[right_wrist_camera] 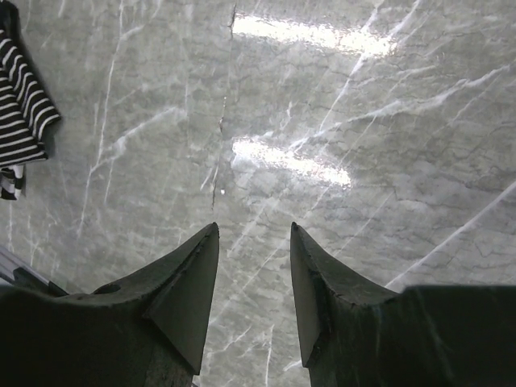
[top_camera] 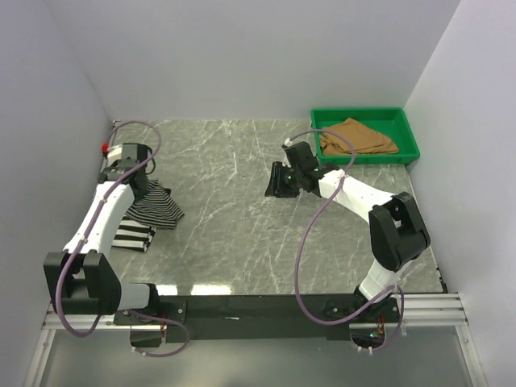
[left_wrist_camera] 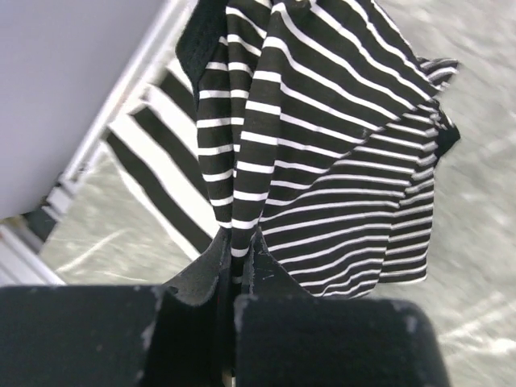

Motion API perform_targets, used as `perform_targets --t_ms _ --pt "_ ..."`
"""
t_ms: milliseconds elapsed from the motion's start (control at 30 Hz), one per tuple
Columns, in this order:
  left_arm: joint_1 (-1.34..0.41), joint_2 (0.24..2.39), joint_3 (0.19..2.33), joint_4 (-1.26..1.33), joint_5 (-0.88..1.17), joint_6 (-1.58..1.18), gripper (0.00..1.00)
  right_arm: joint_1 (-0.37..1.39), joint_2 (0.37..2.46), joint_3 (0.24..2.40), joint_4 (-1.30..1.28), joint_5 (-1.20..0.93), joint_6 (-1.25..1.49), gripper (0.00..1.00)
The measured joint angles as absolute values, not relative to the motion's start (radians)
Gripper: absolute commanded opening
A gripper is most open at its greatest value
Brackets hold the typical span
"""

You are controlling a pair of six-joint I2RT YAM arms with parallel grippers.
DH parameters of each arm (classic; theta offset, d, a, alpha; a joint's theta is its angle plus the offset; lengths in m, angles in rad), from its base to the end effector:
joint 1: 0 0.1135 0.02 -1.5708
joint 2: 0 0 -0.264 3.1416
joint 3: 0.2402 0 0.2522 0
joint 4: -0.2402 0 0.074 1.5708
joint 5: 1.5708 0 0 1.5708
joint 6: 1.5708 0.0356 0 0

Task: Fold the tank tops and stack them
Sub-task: Neatly place the folded tank top to the corner

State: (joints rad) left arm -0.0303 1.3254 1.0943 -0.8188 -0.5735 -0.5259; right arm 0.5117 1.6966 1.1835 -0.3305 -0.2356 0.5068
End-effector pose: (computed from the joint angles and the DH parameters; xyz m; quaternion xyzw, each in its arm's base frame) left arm 0.2602 0.0114 0.2818 -0.2979 0.8806 0.1950 0.3125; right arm 0.3170 0.1875 0.2263 -0.0441 0.9280 0.2681 0.2548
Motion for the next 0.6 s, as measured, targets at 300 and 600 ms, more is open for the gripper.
perform_targets --t_ms 300,600 --pt "0.208 1.291 1.057 -0.755 -0.528 -0.457 0.0 0.512 1.697 1.17 -0.315 -0.262 0.507 0.47" --pt "0.315 1.334 1.032 -0.745 -0.509 -0.55 0.99 0.512 1.697 1.17 -0.314 -0.255 0.502 0.48"
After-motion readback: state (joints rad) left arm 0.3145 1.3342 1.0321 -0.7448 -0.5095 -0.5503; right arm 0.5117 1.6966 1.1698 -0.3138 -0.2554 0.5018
